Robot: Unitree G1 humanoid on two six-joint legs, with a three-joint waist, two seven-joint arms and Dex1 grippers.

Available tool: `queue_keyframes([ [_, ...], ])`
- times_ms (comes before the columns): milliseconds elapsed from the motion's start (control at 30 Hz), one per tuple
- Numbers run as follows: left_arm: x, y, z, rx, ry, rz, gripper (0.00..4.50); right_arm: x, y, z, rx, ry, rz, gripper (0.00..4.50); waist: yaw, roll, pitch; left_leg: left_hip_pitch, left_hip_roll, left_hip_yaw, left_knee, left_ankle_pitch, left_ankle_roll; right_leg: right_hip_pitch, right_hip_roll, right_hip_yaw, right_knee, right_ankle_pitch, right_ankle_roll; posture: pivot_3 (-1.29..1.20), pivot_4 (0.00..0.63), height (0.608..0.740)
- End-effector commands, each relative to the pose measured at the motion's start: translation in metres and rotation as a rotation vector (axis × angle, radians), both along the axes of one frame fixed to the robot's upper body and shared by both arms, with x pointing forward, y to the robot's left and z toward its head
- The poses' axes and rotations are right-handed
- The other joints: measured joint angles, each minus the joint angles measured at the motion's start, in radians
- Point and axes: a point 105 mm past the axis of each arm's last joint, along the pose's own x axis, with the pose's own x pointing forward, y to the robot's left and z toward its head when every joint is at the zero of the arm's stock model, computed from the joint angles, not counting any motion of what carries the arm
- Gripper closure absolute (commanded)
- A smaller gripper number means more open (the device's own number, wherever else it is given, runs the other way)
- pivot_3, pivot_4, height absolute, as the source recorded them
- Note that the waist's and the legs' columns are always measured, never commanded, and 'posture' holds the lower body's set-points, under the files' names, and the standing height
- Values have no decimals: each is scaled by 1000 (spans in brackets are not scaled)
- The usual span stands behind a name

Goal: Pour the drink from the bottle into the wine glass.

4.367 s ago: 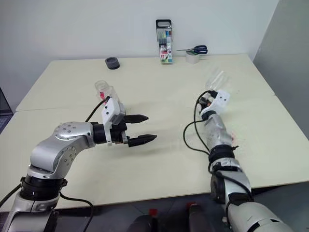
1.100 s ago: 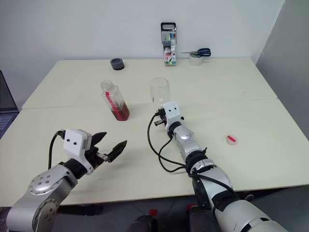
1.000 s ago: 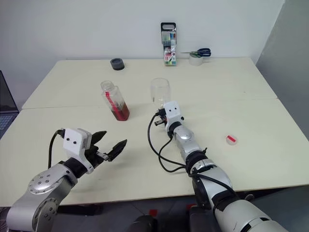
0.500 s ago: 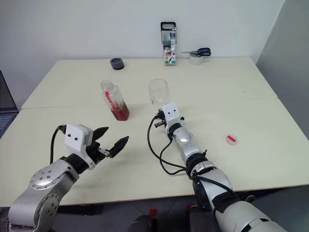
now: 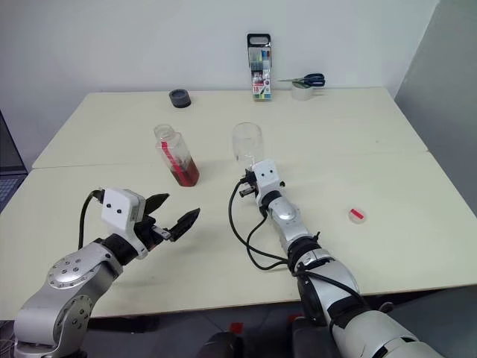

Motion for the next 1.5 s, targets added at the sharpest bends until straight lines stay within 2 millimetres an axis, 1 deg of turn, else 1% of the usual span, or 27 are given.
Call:
queue_keyframes([
  [33,-1,-3,13,18,-50,-11,0,-19,39,-6,73,56,81,4314,0,0,0,0,0,0,0,0,0,0,0,0,0,0,0,0,150,740],
  [233,0,-2,13,27,-51,-11,0,-19,39,-7,56,47,81,4314,0,0,0,0,0,0,0,0,0,0,0,0,0,0,0,0,150,740],
  [300,1,-2,13,28,-51,-11,0,-19,39,-7,48,42,83,3579,0,0,0,0,0,0,0,0,0,0,0,0,0,0,0,0,150,740],
  [333,1,-2,13,28,-51,-12,0,-20,39,-7,46,40,84,3366,0,0,0,0,0,0,0,0,0,0,0,0,0,0,0,0,150,740],
  [500,2,-3,12,31,-49,-17,0,-19,38,-8,28,34,76,1652,0,0,0,0,0,0,0,1,-1,0,0,0,0,0,0,0,150,740],
  [633,3,-1,12,36,-48,-19,0,-18,34,-11,13,35,64,183,0,0,0,0,0,0,0,1,-2,0,0,0,0,0,0,0,150,740],
  [667,3,0,12,37,-48,-18,0,-18,32,-12,12,36,64,27,0,0,0,0,0,0,0,1,-2,0,0,0,0,0,0,0,150,740],
  [800,4,0,12,38,-49,-10,0,-19,22,-18,11,36,65,27,0,0,0,0,0,0,0,1,-1,0,0,0,0,0,0,0,150,740],
  [867,5,4,12,36,-49,11,0,-19,10,-24,8,34,62,27,1,0,0,0,0,0,0,1,-1,0,0,0,0,0,0,0,150,740],
  [967,9,13,12,43,-62,58,0,-22,-14,-26,19,9,63,27,1,0,0,0,0,0,0,0,0,0,0,0,0,0,0,0,150,740],
  [1067,15,23,14,43,-73,90,0,-30,-47,-20,5,-32,65,27,11,0,0,0,0,-1,0,0,0,1,0,-1,-1,0,0,0,150,740],
  [1100,18,25,15,37,-78,101,0,-34,-57,-16,-4,-43,72,27,16,0,0,-1,-1,-3,1,0,0,1,-1,-2,-1,0,0,0,150,740],
  [1167,23,28,16,27,-87,121,0,-43,-71,-6,-14,-49,88,27,24,0,0,-2,-2,-3,1,0,0,1,-2,-2,-1,0,0,0,150,740],
  [1233,31,32,17,14,-103,156,0,-60,-83,18,-43,-78,160,27,28,1,1,-2,-2,-2,1,0,0,1,-2,-2,-2,0,0,0,150,740],
  [1333,41,35,14,16,-113,194,0,-84,-90,45,-65,-80,238,27,26,2,1,-3,-1,-3,1,0,0,0,-2,-3,-1,0,1,0,150,740],
  [1433,50,37,11,26,-128,230,0,-102,-92,56,-89,-54,289,27,21,1,1,-2,1,-3,0,0,0,0,0,-2,-1,0,1,0,150,740],
  [1500,55,38,11,18,-137,240,0,-118,-91,64,-113,-40,353,27,24,1,1,-2,1,-4,0,0,0,0,0,-3,-2,0,0,0,150,740],
])
